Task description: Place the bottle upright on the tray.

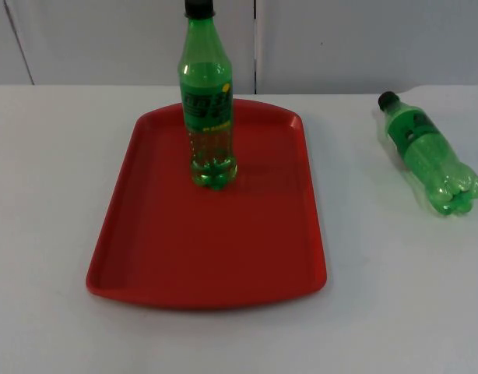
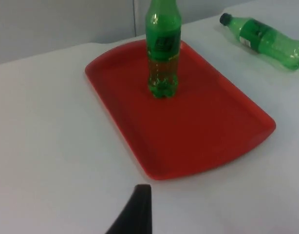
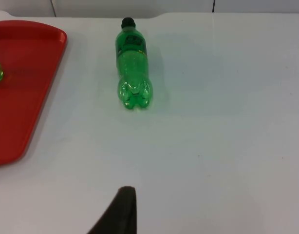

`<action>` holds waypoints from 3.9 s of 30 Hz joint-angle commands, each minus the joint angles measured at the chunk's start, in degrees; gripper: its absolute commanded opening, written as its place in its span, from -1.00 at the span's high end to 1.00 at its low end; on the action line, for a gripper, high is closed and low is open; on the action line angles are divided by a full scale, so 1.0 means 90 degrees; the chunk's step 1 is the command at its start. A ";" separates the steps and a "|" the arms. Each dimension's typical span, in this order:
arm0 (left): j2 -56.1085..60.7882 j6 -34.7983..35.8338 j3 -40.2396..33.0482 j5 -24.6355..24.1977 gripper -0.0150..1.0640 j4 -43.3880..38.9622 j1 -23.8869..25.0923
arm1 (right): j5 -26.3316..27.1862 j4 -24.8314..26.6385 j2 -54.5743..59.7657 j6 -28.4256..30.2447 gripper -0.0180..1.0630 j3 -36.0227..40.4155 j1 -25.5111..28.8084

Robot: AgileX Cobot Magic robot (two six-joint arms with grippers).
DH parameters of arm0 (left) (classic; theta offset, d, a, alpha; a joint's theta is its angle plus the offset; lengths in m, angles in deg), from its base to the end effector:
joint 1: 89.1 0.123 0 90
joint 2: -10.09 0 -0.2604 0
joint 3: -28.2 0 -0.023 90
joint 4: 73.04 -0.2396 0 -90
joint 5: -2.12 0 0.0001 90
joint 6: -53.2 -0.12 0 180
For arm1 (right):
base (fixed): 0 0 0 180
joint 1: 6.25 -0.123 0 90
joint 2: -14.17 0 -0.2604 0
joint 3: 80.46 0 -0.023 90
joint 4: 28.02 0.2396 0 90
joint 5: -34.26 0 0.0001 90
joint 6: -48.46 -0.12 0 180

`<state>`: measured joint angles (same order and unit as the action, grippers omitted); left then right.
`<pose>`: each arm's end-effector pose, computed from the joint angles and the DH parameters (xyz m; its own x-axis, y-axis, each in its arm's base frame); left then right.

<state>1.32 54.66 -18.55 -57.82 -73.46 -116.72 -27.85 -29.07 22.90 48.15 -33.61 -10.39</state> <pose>0.0317 -0.0158 0.2656 -0.3908 0.1799 -0.9027 0.4501 0.8928 -0.0170 0.0335 0.0005 0.2611 -0.4632 -0.0367 -0.8855 -0.0593 0.9982 -0.0103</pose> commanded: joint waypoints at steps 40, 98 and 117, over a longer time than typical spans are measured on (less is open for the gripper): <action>0.0028 -0.0054 -0.0156 -0.0178 -0.74 -0.0009 -0.0033 | 0.1052 -0.0032 0.5305 -0.0152 -0.98 -0.3825 0.0046; 0.0028 -0.0068 -0.0156 -0.0178 -0.74 -0.0009 -0.0033 | 0.1029 0.0381 1.3981 -0.0862 -0.98 -0.9027 -0.0673; 0.0028 -0.0085 -0.0156 -0.0178 -0.74 -0.0009 -0.0033 | -0.0110 -0.0138 1.6325 -0.1197 -0.91 -1.1811 -0.0868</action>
<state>1.32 54.11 -19.66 -59.41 -73.46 -116.72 -25.81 -30.06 167.37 36.90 -135.65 -18.50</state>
